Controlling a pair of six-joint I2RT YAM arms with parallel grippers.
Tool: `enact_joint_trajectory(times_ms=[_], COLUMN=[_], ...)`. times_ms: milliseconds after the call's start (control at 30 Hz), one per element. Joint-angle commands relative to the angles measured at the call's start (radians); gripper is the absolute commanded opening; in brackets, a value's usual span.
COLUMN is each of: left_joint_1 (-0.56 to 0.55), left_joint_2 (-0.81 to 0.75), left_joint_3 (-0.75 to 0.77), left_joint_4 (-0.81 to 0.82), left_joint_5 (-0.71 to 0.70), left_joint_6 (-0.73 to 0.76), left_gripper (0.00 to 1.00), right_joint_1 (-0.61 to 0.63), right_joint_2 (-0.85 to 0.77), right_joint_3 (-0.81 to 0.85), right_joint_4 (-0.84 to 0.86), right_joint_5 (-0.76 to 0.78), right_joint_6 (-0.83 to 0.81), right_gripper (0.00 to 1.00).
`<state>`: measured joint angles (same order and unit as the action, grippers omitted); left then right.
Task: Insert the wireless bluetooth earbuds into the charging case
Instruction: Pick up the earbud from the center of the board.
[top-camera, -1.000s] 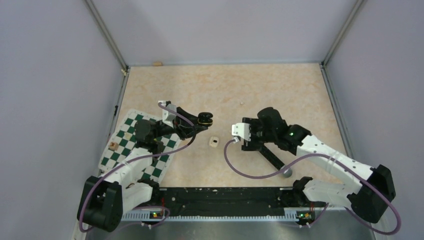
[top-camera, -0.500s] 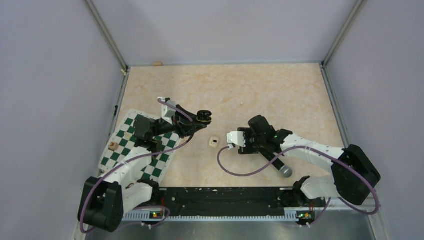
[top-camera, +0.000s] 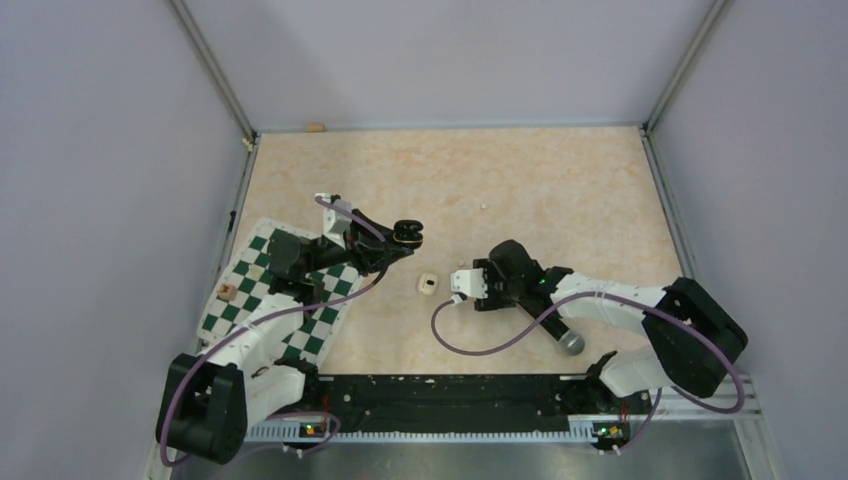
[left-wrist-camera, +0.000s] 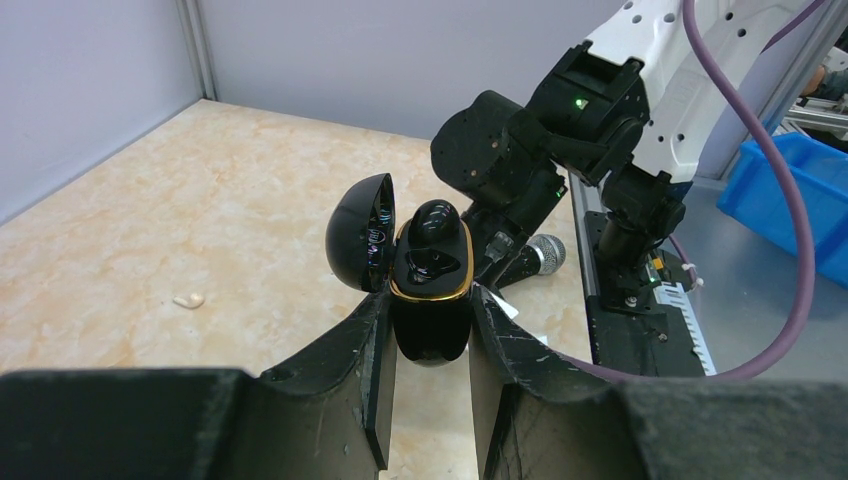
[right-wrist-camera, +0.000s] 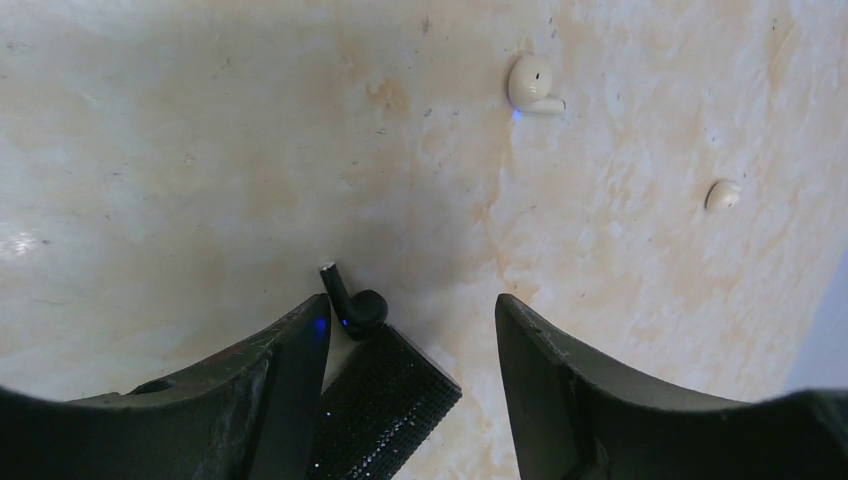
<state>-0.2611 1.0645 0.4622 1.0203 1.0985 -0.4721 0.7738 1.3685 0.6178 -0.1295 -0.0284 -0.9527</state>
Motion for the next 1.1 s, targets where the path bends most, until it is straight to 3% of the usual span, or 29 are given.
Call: enact_joint_trajectory(times_ms=[0, 433, 733, 800, 1067], left_joint_1=[0.007, 0.008, 0.008, 0.008, 0.007], left_joint_2=[-0.019, -0.013, -0.023, -0.026, -0.026], left_joint_3=[0.039, 0.04, 0.037, 0.036, 0.036], left_joint_4=[0.029, 0.03, 0.032, 0.032, 0.036], left_joint_5=[-0.016, -0.015, -0.012, -0.01, -0.014], left_joint_6=[-0.004, -0.002, -0.002, -0.002, -0.006], left_gripper=[0.0, 0.0, 0.0, 0.0, 0.0], right_joint_1=[0.024, 0.031, -0.037, -0.052, -0.065], right_joint_2=[0.036, 0.169, 0.288, 0.258, -0.046], right_joint_3=[-0.026, 0.061, 0.216, 0.23, 0.192], right_joint_4=[0.152, 0.416, 0.4, 0.35, 0.059], right_joint_5=[0.093, 0.256, 0.341, 0.308, -0.076], right_joint_6=[-0.02, 0.045, 0.09, 0.122, 0.166], right_gripper=[0.61, 0.63, 0.63, 0.63, 0.6])
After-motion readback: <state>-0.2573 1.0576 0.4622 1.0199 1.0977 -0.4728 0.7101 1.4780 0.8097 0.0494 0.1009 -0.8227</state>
